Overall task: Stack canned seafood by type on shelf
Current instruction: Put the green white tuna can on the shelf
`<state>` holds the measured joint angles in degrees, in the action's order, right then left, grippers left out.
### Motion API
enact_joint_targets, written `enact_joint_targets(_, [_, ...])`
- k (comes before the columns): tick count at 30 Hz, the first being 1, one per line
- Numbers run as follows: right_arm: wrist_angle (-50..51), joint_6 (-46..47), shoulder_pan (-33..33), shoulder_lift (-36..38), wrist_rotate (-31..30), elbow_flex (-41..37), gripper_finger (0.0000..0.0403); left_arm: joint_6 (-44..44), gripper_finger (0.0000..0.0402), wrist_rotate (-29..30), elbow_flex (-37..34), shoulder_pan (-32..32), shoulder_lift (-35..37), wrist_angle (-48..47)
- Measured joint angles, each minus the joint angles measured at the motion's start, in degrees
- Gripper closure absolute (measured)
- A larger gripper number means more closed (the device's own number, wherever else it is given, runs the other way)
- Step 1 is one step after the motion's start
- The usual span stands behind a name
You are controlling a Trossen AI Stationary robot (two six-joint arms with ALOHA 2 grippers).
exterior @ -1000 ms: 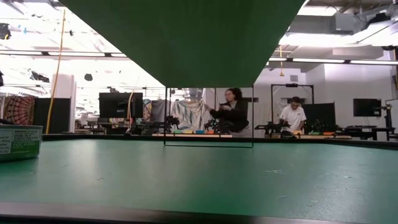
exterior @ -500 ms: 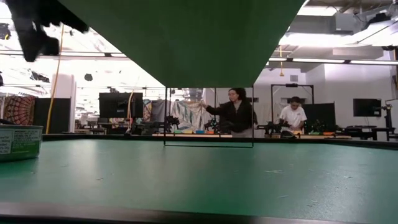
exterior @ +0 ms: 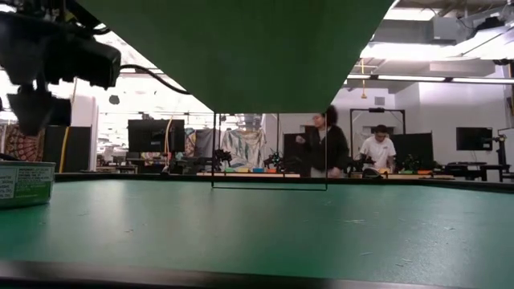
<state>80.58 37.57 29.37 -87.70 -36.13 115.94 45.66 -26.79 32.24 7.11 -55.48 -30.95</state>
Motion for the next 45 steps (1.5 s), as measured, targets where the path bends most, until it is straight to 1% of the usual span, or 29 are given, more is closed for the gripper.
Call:
enact_joint_targets(2, [-0.09, 1.32, 0.24, -0.44, -0.25, 0.0, 0.0127, 1.36, 0.0136, 1.39, -1.54, 1.54, 0.0, 2.95])
enact_joint_targets(4, [-0.22, 1.9, 0.34, -1.17, -0.23, 0.0, 0.0127, 1.59, 0.0136, 3.49, -2.55, 2.66, 0.0, 3.51])
enact_joint_targets(10, [-0.83, 1.74, 0.11, -3.64, -0.42, 0.0, 0.0127, 0.75, 0.0136, 12.07, -4.42, 4.88, -0.03, 5.06])
enact_joint_targets(14, [-2.29, 1.39, 0.08, -4.55, -0.45, -0.02, 0.0127, 3.02, 0.014, 12.75, -7.12, 5.16, -0.02, 7.69])
enact_joint_targets(21, [-3.11, 1.43, 0.1, -4.51, -1.26, 0.0, 0.0127, 4.59, 0.0183, 12.42, -9.97, 5.2, -0.03, 14.93])
enact_joint_targets(24, [-3.11, 1.43, 0.1, -4.49, -1.41, 0.0, 0.0127, 4.56, 0.0202, 12.16, -10.82, 5.42, -0.03, 16.52])
enact_joint_targets(27, [-3.11, 1.44, 0.08, -4.49, -1.41, 0.0, 0.0127, 2.76, 0.0214, 12.29, -11.0, 6.6, -0.03, 16.62])
enact_joint_targets(30, [-3.11, 1.45, 0.08, -4.49, -1.52, 0.0, 0.0127, 1.65, 0.0221, 14.91, -11.0, 8.38, -0.03, 16.65])
enact_joint_targets(34, [-3.11, 1.86, 0.08, -4.49, -1.52, 0.0, 0.0127, 1.52, 0.023, 21.24, -11.02, 10.77, -0.03, 16.56])
enact_joint_targets(36, [-3.13, 1.89, 0.08, -4.49, -1.58, 0.0, 0.0127, 1.5, 0.0239, 23.87, -11.0, 11.28, -0.03, 15.38])
enact_joint_targets(38, [-3.2, 1.91, 0.08, -4.49, -1.59, 0.0, 0.0127, 1.5, 0.0254, 25.18, -11.02, 11.32, -0.05, 13.27])
enact_joint_targets(40, [-3.22, 1.91, 0.08, -4.49, -1.59, 0.0, 0.0127, 1.51, 0.0273, 24.71, -11.02, 11.3, -0.69, 12.66])
enact_joint_targets(45, [-3.21, 2.09, -0.25, -4.49, -1.54, 0.0, 0.0127, 2.67, 0.0314, 16.91, -11.02, 11.3, -0.56, 14.65])
